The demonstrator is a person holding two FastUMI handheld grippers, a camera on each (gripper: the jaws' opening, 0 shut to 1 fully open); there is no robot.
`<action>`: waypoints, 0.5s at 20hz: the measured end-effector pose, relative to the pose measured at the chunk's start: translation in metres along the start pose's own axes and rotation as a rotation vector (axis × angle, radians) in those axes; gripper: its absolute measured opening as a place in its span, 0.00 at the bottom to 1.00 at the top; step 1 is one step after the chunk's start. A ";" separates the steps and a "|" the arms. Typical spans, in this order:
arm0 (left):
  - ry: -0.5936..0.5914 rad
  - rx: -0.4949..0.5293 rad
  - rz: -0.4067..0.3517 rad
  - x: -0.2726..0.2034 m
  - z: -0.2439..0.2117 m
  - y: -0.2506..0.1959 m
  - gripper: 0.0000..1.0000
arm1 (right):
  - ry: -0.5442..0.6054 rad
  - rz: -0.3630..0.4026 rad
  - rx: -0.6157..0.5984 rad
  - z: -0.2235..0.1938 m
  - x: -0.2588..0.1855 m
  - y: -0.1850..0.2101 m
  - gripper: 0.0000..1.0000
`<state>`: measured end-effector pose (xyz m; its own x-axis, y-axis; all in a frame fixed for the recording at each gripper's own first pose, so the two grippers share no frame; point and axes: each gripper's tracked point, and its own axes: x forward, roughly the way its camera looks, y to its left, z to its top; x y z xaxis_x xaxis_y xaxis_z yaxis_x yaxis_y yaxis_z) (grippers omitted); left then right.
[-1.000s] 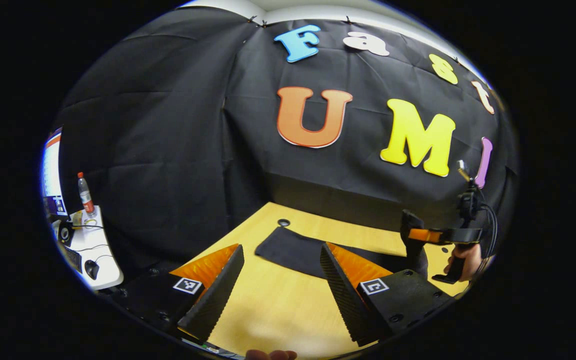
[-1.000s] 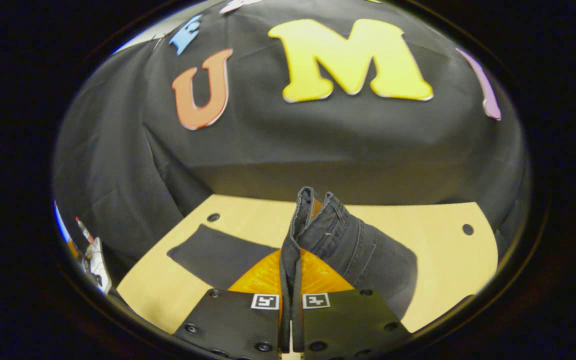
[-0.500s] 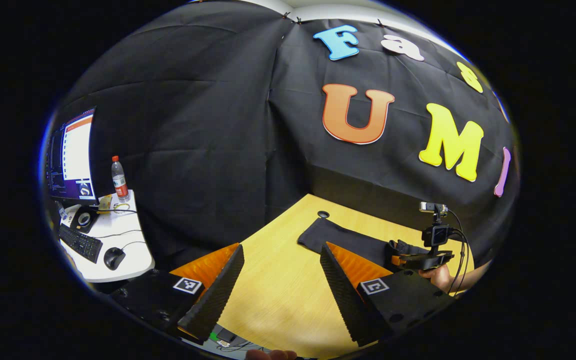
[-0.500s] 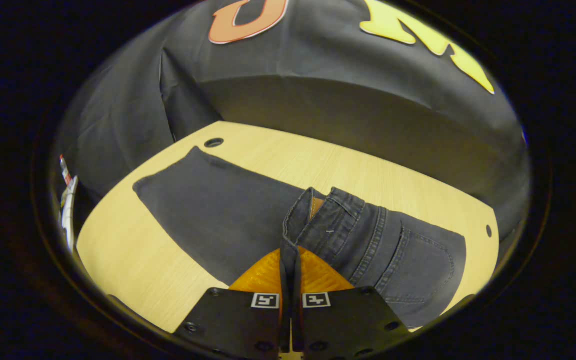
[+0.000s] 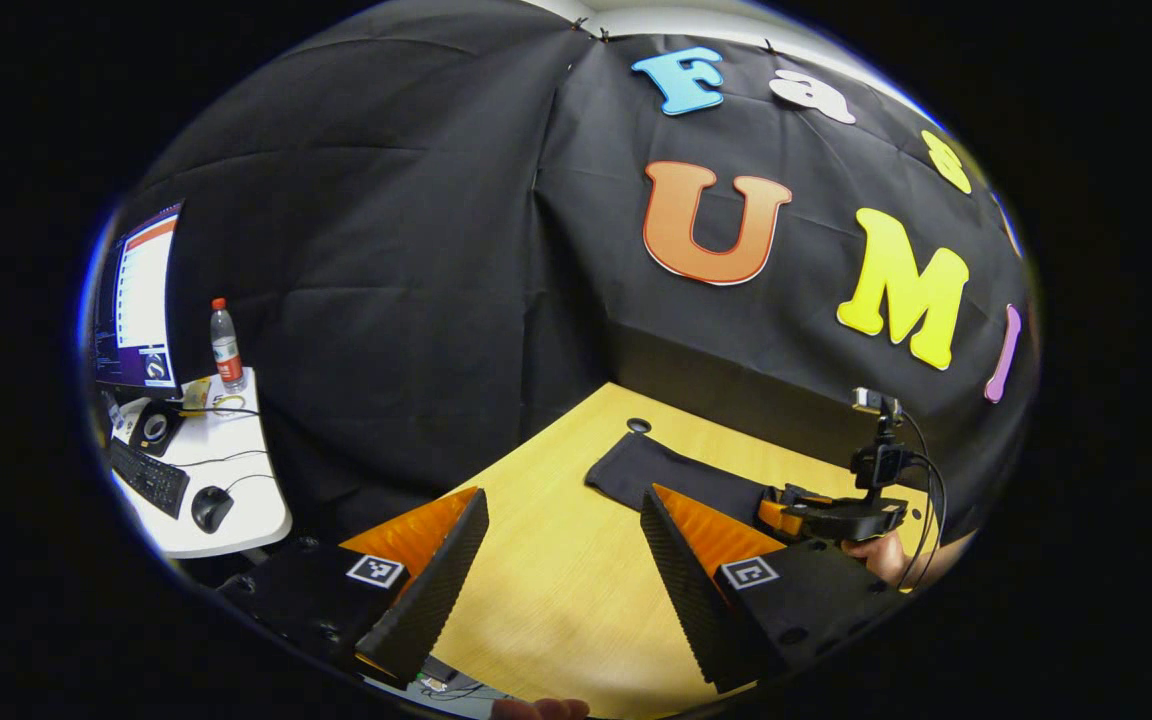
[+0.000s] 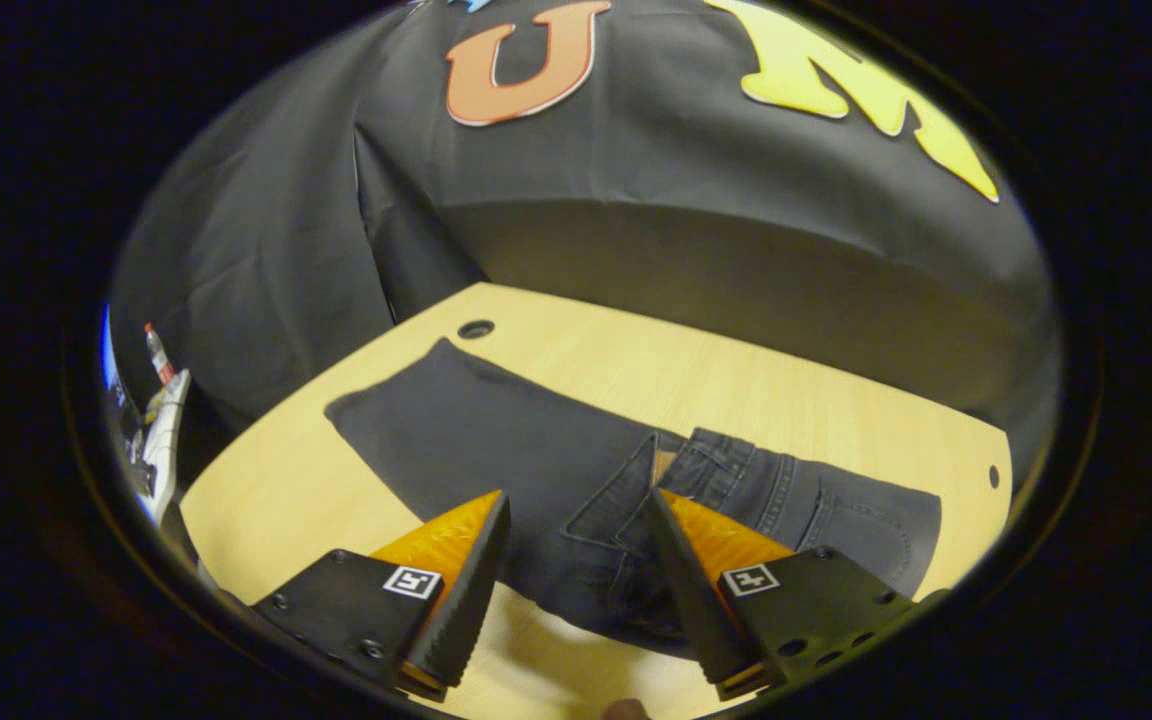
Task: Grasp the waist and the cuffs of the jeans and fold them to make the two legs overlap; first hold the waist and fold one-third of the jeans toward the cuffs, then hold the cuffs and fold the remaining one-third in the same direction to finish folding.
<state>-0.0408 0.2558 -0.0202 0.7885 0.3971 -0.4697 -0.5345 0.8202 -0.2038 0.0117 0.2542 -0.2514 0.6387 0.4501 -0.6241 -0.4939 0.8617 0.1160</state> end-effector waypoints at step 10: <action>0.101 -0.171 -0.234 0.080 -0.024 -0.039 0.99 | -0.192 0.015 0.006 0.051 -0.161 -0.026 0.99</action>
<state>0.0359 0.2460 -0.0710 0.8665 0.1560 -0.4743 -0.3925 0.7999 -0.4540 -0.0486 0.1716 -0.1141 0.7325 0.4984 -0.4637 -0.5006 0.8560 0.1292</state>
